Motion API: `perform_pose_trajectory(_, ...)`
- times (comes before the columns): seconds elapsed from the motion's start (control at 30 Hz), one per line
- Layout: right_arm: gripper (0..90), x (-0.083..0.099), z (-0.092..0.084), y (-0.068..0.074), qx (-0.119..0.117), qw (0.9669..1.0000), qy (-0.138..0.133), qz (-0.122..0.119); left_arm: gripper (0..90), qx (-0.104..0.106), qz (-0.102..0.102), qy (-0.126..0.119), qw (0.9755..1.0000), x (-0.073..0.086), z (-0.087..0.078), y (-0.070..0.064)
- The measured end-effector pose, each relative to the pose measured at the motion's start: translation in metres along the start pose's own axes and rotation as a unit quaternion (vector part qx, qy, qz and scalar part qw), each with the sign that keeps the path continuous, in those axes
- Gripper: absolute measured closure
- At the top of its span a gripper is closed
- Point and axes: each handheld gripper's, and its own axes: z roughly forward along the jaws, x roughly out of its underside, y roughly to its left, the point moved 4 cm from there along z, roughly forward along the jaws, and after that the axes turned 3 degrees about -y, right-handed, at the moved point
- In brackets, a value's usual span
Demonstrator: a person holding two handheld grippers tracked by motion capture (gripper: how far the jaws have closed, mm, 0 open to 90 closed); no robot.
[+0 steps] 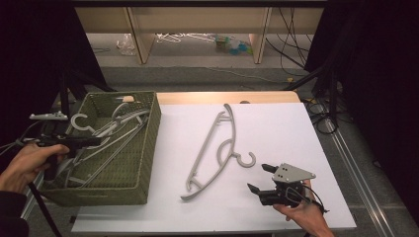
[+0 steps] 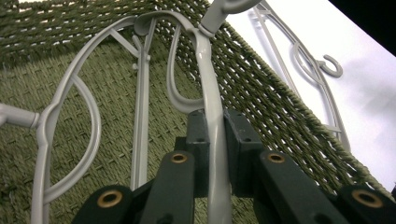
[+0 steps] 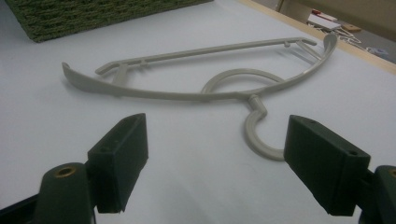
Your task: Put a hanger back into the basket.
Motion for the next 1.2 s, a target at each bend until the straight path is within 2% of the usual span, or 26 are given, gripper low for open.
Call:
perform_pose_trajectory(0.1, 22.6, 0.000, -0.001, 0.000, -0.001, 1.0000, 0.003, 0.000, 80.1, -0.011, 0.001, 0.012, 0.9999, 0.003, 0.001, 0.000)
perform_pose_trajectory(0.17, 22.6, 0.000, 0.000, 0.000, 0.000, 1.0000, -0.001, -0.001, 79.5, -0.021, -0.005, 0.016, 0.9996, 0.004, 0.001, 0.003)
perform_pose_trajectory(0.2, 22.6, 0.000, -0.001, 0.000, -0.001, 1.0000, 0.008, -0.001, 79.1, -0.024, -0.007, 0.018, 0.9995, 0.005, 0.001, 0.003)
perform_pose_trajectory(0.3, 22.6, -0.001, 0.001, 0.001, -0.001, 1.0000, -0.001, -0.002, 77.0, -0.061, 0.012, 0.054, 0.9966, 0.011, 0.002, 0.011)
perform_pose_trajectory(0.43, 22.6, 0.000, 0.001, 0.001, -0.001, 1.0000, 0.000, -0.002, 76.5, -0.074, 0.003, 0.060, 0.9955, 0.015, 0.003, 0.015)
perform_pose_trajectory(0.57, 22.7, 0.000, 0.001, 0.000, -0.002, 1.0000, 0.001, -0.002, 75.7, -0.108, -0.008, 0.074, 0.9914, 0.022, 0.003, 0.024)
perform_pose_trajectory(0.6, 22.7, 0.000, 0.001, 0.000, -0.002, 1.0000, 0.001, -0.002, 75.7, -0.129, -0.011, 0.075, 0.9887, 0.025, 0.004, 0.029)
perform_pose_trajectory(0.63, 22.6, -0.001, 0.001, 0.000, -0.002, 1.0000, 0.000, -0.001, 75.7, -0.129, -0.011, 0.075, 0.9887, 0.025, 0.004, 0.029)
perform_pose_trajectory(0.67, 22.6, -0.001, 0.001, 0.000, -0.002, 1.0000, 0.000, -0.001, 75.7, -0.135, -0.019, 0.067, 0.9884, 0.027, 0.005, 0.031)
perform_pose_trajectory(0.7, 22.7, -0.001, 0.001, 0.000, -0.002, 1.0000, 0.000, -0.001, 76.0, -0.144, -0.028, 0.070, 0.9867, 0.030, 0.005, 0.035)
perform_pose_trajectory(0.77, 22.7, -0.001, 0.001, 0.000, -0.002, 1.0000, 0.000, -0.001, 76.0, -0.144, -0.033, 0.065, 0.9869, 0.032, 0.004, 0.038)
perform_pose_trajectory(0.9, 22.7, -0.001, 0.001, 0.000, -0.002, 1.0000, 0.000, 0.000, 75.7, -0.157, -0.045, 0.066, 0.9844, 0.035, 0.006, 0.041)
perform_pose_trajectory(0.97, 22.6, -0.001, 0.001, 0.000, -0.002, 1.0000, 0.000, -0.001, 75.7, -0.158, -0.044, 0.067, 0.9841, 0.036, 0.007, 0.043)
perform_pose_trajectory(1.17, 22.6, -0.001, 0.001, 0.000, -0.003, 1.0000, 0.000, 0.000, 75.3, -0.177, -0.064, 0.074, 0.9793, 0.045, 0.010, 0.051)
perform_pose_trajectory(1.2, 22.6, -0.001, 0.001, 0.000, -0.003, 1.0000, 0.000, 0.000, 75.3, -0.179, -0.066, 0.070, 0.9792, 0.047, 0.011, 0.053)
